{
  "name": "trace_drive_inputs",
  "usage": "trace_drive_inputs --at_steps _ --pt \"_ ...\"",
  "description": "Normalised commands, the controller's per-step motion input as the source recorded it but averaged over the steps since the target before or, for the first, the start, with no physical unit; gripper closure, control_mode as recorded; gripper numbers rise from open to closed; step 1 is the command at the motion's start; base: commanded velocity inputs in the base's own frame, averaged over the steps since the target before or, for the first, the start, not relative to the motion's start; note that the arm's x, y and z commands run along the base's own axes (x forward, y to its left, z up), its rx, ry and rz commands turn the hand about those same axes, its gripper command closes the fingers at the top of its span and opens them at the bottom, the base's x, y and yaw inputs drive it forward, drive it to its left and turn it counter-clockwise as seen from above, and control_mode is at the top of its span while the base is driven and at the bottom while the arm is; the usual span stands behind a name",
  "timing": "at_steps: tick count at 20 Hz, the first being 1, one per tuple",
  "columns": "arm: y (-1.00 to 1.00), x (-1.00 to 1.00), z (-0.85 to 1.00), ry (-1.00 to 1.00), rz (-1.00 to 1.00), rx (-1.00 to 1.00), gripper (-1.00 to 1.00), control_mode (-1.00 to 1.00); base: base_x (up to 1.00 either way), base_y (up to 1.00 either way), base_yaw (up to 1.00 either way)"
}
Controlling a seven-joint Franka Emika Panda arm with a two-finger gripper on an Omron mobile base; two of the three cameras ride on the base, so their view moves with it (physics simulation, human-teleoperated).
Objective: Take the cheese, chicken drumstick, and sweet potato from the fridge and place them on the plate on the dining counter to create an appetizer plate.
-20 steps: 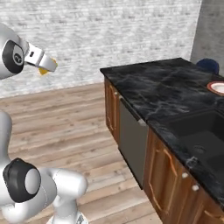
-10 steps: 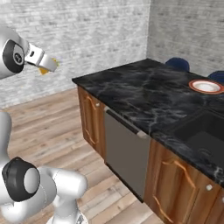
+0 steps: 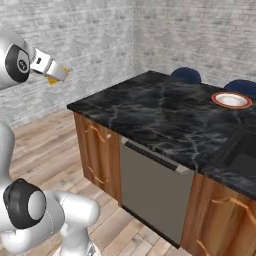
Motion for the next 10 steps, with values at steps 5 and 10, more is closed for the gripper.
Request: trace_drive_inputs --at_steps 5,10 --pt "0.0 0.0 0.0 0.0 0.0 0.0 1.0 1.0 0.46 1.0 -0.34" --pt "0.0 0.0 0.0 0.0 0.0 0.0 1.0 1.0 0.33 1.0 -0.27"
